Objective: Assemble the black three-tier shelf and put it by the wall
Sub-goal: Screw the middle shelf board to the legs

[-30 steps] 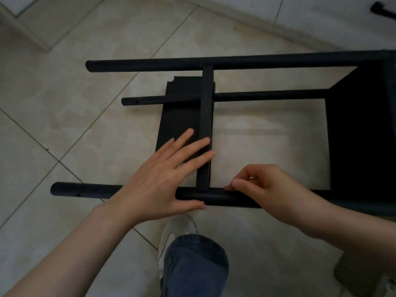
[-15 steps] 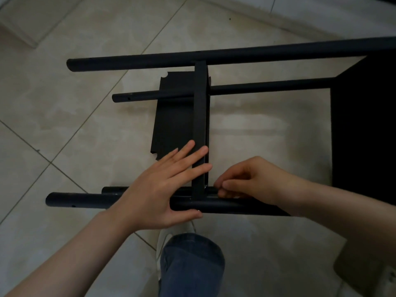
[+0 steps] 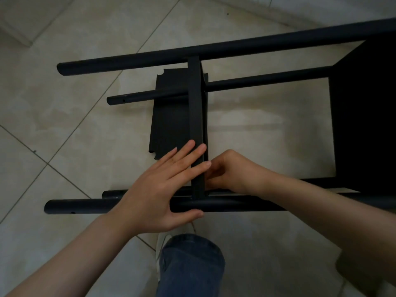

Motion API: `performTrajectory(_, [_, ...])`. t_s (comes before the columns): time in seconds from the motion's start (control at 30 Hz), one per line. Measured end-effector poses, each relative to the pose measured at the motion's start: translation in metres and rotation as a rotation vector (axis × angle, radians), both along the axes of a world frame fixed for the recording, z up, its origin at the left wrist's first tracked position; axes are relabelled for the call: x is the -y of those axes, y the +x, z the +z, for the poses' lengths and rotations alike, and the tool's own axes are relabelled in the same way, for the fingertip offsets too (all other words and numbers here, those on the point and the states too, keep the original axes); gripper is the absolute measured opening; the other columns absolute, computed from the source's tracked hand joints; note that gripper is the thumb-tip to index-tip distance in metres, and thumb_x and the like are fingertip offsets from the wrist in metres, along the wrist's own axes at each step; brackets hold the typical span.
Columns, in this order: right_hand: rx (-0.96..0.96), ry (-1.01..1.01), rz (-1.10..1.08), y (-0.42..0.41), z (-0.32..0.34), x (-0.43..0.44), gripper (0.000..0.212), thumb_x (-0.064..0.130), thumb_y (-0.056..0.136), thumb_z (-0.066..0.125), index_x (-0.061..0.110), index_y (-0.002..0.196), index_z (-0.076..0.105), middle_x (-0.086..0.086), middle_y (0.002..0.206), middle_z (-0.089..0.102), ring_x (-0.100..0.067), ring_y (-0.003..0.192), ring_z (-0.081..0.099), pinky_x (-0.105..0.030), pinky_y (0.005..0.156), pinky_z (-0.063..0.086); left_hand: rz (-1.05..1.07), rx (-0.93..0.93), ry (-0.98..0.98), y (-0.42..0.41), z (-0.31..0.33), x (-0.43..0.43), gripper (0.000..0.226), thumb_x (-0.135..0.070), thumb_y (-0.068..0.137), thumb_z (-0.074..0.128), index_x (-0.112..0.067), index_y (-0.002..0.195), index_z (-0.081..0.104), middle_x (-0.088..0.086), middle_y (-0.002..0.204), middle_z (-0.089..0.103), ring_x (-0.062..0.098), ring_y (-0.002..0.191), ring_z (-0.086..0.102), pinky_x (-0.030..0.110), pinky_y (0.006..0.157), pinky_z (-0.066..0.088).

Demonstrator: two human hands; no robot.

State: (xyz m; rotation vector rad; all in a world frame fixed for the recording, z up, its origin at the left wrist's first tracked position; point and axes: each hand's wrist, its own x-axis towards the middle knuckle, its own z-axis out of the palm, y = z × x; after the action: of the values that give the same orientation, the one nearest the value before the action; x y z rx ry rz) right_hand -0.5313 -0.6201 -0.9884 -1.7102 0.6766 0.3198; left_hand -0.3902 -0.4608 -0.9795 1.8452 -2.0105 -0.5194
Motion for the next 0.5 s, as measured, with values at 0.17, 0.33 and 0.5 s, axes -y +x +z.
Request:
performTrajectory(0.17, [0.011, 0.018, 0.009, 0.0001, -0.0030, -0.0017, 0.008, 0.003, 0.078, 0.075, 0.010, 0.080, 0.077, -0.009, 0.080, 0.076, -0.006, 0.068, 0.066, -0.023, 0.070, 0.054, 0.000, 0.005, 0.006, 0.0007, -0.0006, 0.0002, 0.084, -0.053, 0.088, 0.069, -0.017, 0.155, 0.035, 0.003, 0.168, 0.021, 0.023, 0.156, 0.014, 0.044, 0.125, 0.019])
performTrajectory(0.33, [0.033, 0.169, -0.071, -0.0036, -0.0043, -0.0010, 0.009, -0.002, 0.079, 0.074, 0.006, 0.082, 0.077, -0.002, 0.072, 0.075, -0.003, 0.063, 0.067, -0.012, 0.063, 0.051, -0.005, 0.012, 0.000, 0.0003, -0.0006, 0.0004, 0.084, -0.054, 0.088, 0.068, -0.018, 0.156, 0.034, 0.003, 0.168, 0.021, 0.023, 0.156, 0.014, 0.043, 0.126, 0.018])
performTrajectory(0.5, [0.041, 0.213, -0.062, -0.0039, -0.0041, -0.0012, 0.014, -0.005, 0.080, 0.071, 0.009, 0.076, 0.075, 0.004, 0.063, 0.072, -0.001, 0.060, 0.066, -0.011, 0.060, 0.049, -0.006, 0.013, 0.005, 0.0001, 0.0001, 0.0003, 0.083, -0.054, 0.088, 0.068, -0.017, 0.155, 0.035, 0.003, 0.168, 0.021, 0.023, 0.156, 0.014, 0.041, 0.126, 0.017])
